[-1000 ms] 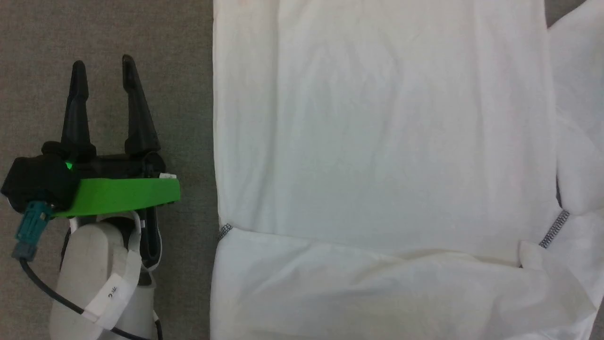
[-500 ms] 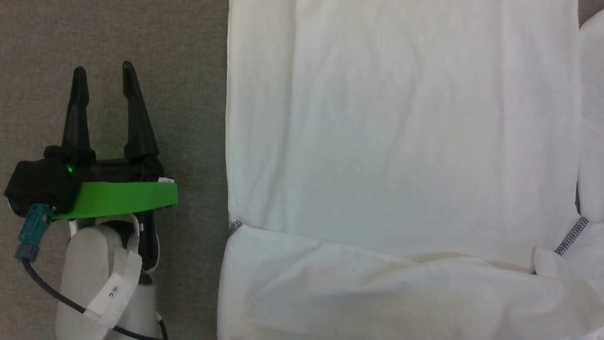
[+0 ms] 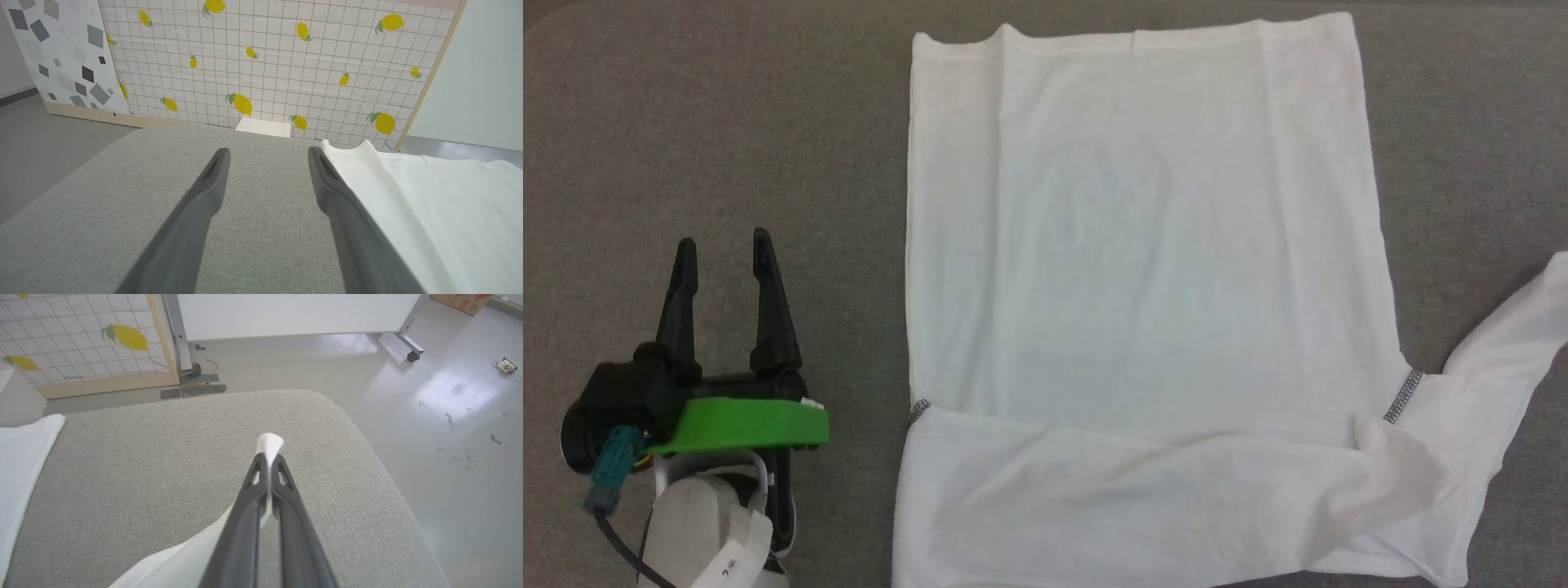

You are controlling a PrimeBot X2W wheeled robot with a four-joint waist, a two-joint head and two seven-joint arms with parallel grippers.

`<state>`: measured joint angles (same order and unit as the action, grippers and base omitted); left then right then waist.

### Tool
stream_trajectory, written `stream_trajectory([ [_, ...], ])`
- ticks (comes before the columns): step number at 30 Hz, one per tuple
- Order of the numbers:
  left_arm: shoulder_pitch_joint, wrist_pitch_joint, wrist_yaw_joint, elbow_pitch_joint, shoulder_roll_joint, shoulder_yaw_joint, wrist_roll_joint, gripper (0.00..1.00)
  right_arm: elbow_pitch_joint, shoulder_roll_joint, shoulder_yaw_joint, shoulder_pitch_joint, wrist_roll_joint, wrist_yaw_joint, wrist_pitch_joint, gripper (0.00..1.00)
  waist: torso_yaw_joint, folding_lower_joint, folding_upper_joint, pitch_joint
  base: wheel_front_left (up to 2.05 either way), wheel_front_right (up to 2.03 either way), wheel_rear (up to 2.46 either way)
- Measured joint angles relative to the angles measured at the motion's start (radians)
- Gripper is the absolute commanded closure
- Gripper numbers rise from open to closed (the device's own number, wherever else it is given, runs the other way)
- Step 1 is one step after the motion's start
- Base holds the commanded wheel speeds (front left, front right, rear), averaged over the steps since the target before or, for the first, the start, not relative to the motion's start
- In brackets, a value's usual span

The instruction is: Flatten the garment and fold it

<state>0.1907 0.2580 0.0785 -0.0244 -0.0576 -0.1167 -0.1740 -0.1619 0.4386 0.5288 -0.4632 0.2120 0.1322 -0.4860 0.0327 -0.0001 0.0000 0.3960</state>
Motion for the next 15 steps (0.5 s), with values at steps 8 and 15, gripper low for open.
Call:
stream_trajectory([
  [8,-0.036,0.000,0.009,0.015,0.002,0.003,0.003,0.00,0.087,-0.029,0.148,0.169,-0.058,0.000,0.043,1.00,-0.058,0.0000,0.0000,-0.121,0.00,0.00,0.00],
  [15,-0.042,0.000,0.009,0.021,0.002,0.014,0.002,0.00,0.209,-0.078,0.179,0.253,-0.071,0.000,0.053,1.00,-0.074,0.0000,0.0000,-0.163,0.00,0.00,0.00],
])
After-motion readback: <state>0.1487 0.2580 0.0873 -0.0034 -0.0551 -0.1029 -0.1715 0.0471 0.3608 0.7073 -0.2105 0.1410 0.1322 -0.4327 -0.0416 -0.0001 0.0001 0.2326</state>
